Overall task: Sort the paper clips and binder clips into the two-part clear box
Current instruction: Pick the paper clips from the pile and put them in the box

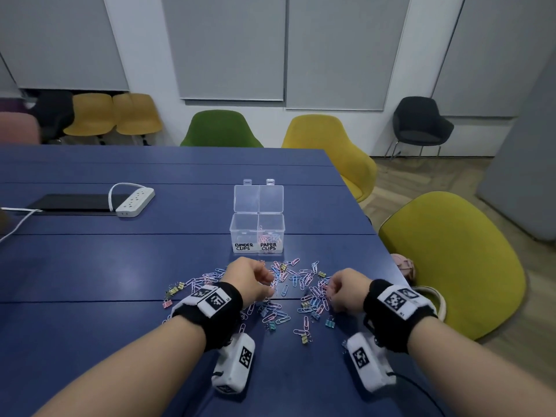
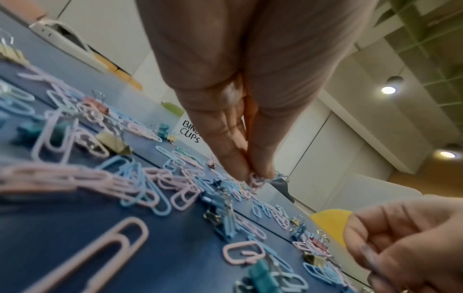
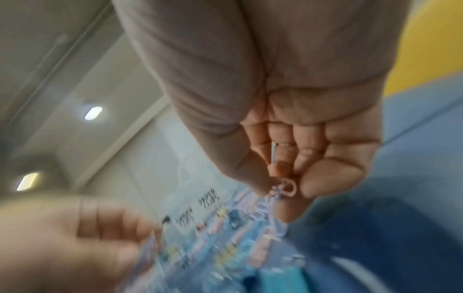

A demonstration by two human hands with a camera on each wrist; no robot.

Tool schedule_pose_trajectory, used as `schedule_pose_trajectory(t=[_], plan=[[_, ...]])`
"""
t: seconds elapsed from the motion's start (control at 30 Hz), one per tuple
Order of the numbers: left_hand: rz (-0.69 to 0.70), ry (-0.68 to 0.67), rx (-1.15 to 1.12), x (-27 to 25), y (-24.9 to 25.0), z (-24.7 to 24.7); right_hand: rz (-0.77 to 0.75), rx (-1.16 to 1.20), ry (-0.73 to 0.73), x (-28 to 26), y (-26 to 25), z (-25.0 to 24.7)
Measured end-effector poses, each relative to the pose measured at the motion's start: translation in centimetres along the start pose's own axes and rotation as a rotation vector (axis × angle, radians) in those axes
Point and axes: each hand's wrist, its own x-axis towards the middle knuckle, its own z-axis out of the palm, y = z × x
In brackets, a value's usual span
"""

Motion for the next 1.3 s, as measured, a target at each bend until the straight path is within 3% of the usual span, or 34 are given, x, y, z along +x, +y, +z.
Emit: schedule_pose_trajectory(t=[0.1, 0.13, 0.2, 0.27, 0.37, 0.43, 0.5, 0.6, 0.77, 0.87, 1.0, 1.13, 1.3], plan=[[-0.026, 0.047, -0.013, 0.1, -0.2, -0.3, 0.032, 0.843, -0.045, -0.7, 0.6, 0.1], [-0.042, 0.043, -0.058, 0.1, -0.2, -0.3, 0.035, 1.016, -0.056, -0.7, 0.7, 0.1], [-0.118, -0.008, -0.276, 0.3, -0.2, -0.4, 0.016, 1.086, -0.044, -0.4, 0.6, 0.2], [-0.253, -0.124, -0.638, 0.6, -0.3, -0.5, -0.061, 0.704, 0.031, 0.1, 0.5, 0.3], [-0.451, -0.278, -1.016, 0.9, 0.1, -0.7, -0.242, -0.191, 0.047, 0.8, 0.1, 0.0], [-0.508, -0.296, -1.097, 1.2, 0.5, -1.0, -0.311, -0.409, 0.003, 1.0, 0.0, 0.0], [-0.523, -0.297, -1.089, 1.1, 0.9, -1.2, -0.343, -0.485, -0.05, 0.9, -0.1, 0.0], [-0.504, -0.331, -0.89, 1.0, 1.3, -1.0, -0.354, -0.516, -0.075, 0.9, -0.4, 0.2], [-0.097, -0.286, 0.249, 1.1, 1.7, 0.6, -0.371, -0.525, -0.062, 1.3, -0.8, 0.8], [0.015, -0.286, 0.532, 1.0, 1.9, 1.3, -0.366, -0.549, -0.065, 1.2, -1.1, 0.8], [0.025, -0.289, 0.792, 1.6, 1.6, 2.4, -0.338, -0.575, -0.058, 0.8, -1.5, 1.0], [0.036, -0.28, 0.886, 2.1, 1.3, 2.8, -0.33, -0.583, -0.093, 0.4, -1.6, 1.2], [0.051, -0.281, 0.944, 2.2, 1.2, 2.7, -0.361, -0.295, -0.043, 0.2, -0.3, 0.4]])
